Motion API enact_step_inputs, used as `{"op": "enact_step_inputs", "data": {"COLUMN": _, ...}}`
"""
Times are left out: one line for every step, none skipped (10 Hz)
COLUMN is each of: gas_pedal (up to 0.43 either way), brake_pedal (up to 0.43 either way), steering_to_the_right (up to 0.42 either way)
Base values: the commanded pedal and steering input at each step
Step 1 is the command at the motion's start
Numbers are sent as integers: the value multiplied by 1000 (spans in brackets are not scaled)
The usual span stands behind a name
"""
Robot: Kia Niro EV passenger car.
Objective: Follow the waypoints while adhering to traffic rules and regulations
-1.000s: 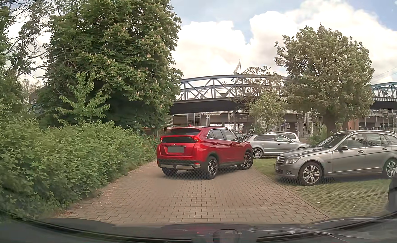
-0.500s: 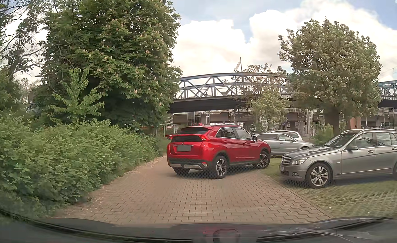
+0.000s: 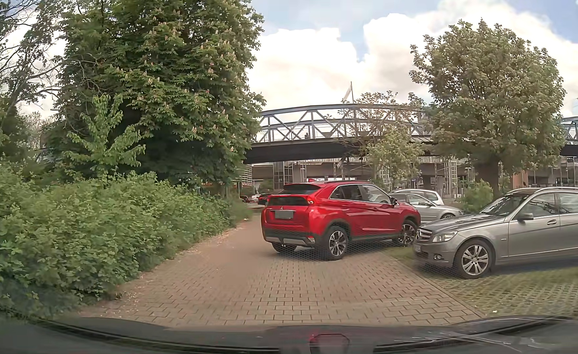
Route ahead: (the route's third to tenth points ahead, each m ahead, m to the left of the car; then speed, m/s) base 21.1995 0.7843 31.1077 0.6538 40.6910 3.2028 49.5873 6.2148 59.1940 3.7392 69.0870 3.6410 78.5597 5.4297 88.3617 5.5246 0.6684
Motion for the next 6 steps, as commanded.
{"op": "enact_step_inputs", "data": {"gas_pedal": 0, "brake_pedal": 128, "steering_to_the_right": -8}}
{"op": "enact_step_inputs", "data": {"gas_pedal": 0, "brake_pedal": 128, "steering_to_the_right": -8}}
{"op": "enact_step_inputs", "data": {"gas_pedal": 0, "brake_pedal": 128, "steering_to_the_right": -8}}
{"op": "enact_step_inputs", "data": {"gas_pedal": 0, "brake_pedal": 128, "steering_to_the_right": -8}}
{"op": "enact_step_inputs", "data": {"gas_pedal": 0, "brake_pedal": 128, "steering_to_the_right": -8}}
{"op": "enact_step_inputs", "data": {"gas_pedal": 0, "brake_pedal": 128, "steering_to_the_right": -8}}
